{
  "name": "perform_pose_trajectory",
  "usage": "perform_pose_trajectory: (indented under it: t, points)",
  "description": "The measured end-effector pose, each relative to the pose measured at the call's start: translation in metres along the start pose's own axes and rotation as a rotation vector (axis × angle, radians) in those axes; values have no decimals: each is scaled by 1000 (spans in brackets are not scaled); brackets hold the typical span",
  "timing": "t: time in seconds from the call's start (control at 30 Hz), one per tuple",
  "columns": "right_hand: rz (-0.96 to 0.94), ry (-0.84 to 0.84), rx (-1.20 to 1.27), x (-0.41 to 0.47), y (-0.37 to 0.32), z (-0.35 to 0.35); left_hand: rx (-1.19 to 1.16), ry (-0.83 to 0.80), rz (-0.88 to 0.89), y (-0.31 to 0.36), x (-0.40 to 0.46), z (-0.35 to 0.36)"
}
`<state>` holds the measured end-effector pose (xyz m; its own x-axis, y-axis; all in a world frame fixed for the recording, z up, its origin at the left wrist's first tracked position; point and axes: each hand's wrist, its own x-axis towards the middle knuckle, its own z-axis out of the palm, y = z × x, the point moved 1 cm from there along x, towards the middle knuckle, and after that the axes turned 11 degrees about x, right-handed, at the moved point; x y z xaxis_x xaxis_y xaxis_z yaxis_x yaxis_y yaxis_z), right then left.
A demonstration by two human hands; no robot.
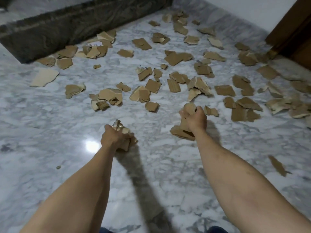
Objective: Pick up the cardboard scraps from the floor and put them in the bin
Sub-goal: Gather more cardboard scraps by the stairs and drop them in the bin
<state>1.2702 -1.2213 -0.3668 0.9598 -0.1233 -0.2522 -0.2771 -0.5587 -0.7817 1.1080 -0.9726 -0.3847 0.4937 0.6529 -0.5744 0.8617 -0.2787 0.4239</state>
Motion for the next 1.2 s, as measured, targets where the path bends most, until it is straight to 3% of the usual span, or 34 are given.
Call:
perform_pose_trajectory:
  t: [0.1, 0.2, 0.33, 0.43, 0.53, 0.63, 0.73, 0.8, 1.03, 1.2]
  points:
    - [105, 79, 273, 17, 8, -25, -56, -110, 172, 47, 0, 22]
    - [207, 28, 340, 23, 29, -48, 39, -146, 263, 86, 4, 37]
    - [255, -159, 95, 6, 63, -58, 199, -263, 521, 124, 3, 60]
    - [283, -185, -82, -10, 87, -59, 522, -399, 723, 140, -23, 97]
    - [199, -147, -208, -20, 104, -58, 699, -347, 804, 141, -41, 138]
    - [182, -93, -358, -24, 108, -63, 704, -251, 817, 137, -38, 146]
    - [210, -50, -356, -30, 109, -64, 742, -137, 824, 135, -35, 137]
    - [198, 3, -288, -34, 111, -61, 721, -97, 809, 131, -32, 132]
    - [190, -43, -33, -30, 102, -47, 211, -40, 589, 129, -6, 80]
    - [231, -58, 268, -20, 79, -21, 244, -3, 435, 122, 12, 39]
